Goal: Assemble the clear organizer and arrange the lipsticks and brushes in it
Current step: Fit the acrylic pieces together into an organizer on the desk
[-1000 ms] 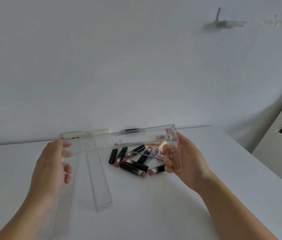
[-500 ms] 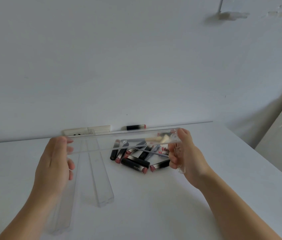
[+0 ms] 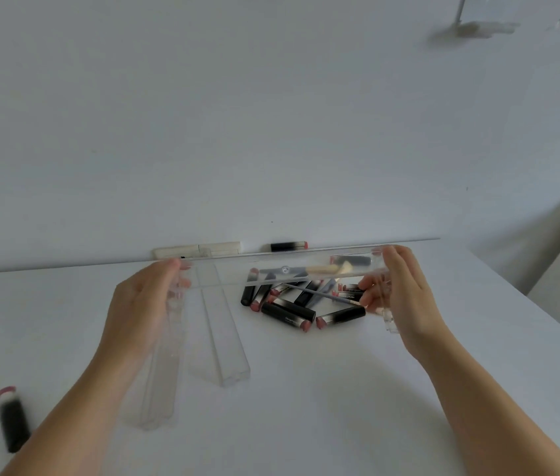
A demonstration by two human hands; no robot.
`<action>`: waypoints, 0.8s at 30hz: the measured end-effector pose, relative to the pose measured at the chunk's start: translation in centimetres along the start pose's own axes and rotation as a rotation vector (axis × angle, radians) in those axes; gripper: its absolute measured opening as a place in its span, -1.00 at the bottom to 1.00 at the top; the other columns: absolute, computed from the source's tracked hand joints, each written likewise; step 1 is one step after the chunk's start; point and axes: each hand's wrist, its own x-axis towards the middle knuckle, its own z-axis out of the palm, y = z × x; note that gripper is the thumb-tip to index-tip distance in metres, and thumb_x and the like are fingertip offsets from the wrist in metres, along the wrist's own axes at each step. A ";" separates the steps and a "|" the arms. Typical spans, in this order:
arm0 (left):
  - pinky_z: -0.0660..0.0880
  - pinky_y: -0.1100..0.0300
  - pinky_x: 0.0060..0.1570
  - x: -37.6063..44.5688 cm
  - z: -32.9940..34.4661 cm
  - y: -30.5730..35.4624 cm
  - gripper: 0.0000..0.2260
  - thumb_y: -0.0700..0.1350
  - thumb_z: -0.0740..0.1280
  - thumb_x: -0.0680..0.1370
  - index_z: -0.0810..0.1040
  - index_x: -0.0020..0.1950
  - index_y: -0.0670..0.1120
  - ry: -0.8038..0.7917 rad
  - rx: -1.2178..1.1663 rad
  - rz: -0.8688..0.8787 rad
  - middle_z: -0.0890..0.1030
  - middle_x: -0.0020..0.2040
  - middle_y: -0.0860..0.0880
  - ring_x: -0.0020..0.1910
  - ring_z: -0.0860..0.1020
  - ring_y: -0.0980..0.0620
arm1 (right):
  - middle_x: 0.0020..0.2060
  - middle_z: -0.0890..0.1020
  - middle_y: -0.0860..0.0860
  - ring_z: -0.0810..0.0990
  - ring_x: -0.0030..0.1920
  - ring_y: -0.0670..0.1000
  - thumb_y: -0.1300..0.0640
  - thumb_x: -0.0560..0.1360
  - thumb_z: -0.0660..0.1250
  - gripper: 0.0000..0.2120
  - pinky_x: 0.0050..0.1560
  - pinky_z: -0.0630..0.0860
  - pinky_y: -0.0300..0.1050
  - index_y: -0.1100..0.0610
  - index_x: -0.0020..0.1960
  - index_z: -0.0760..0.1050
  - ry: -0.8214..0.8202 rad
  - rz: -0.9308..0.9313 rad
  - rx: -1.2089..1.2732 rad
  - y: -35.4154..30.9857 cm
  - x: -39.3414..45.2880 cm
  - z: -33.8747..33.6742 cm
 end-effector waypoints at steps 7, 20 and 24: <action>0.45 0.09 -0.20 -1.4 -1.0 3.1 -0.53 0.34 0.27 0.38 0.72 -0.07 0.00 -0.122 0.201 -0.071 0.74 -0.25 0.00 -0.27 0.68 0.21 | -0.26 0.73 0.09 0.69 -0.34 0.11 -0.32 0.50 0.09 -0.57 -0.25 0.50 0.03 -0.01 0.06 0.46 -0.010 0.095 -0.291 -0.7 -1.4 -3.2; 0.52 0.19 -0.36 -4.8 -1.1 2.6 -0.75 0.08 0.34 0.55 0.69 -0.23 0.02 -0.233 0.487 -0.042 0.71 -0.34 -0.03 -0.36 0.70 0.03 | -0.26 0.53 0.08 0.47 -0.26 0.09 -0.14 0.57 0.09 -0.55 -0.24 0.35 -0.03 0.25 -0.15 0.45 0.101 0.167 -0.563 1.3 -4.3 -4.1; 0.55 0.20 -0.28 -4.7 -0.8 2.3 -0.82 0.04 0.36 0.57 0.68 -0.20 0.09 -0.208 0.565 0.015 0.67 -0.43 0.02 -0.40 0.66 0.12 | -0.30 0.48 0.07 0.43 -0.29 0.09 -0.15 0.54 0.08 -0.61 -0.25 0.33 -0.02 0.15 -0.23 0.36 0.121 0.181 -0.611 1.7 -4.3 -3.8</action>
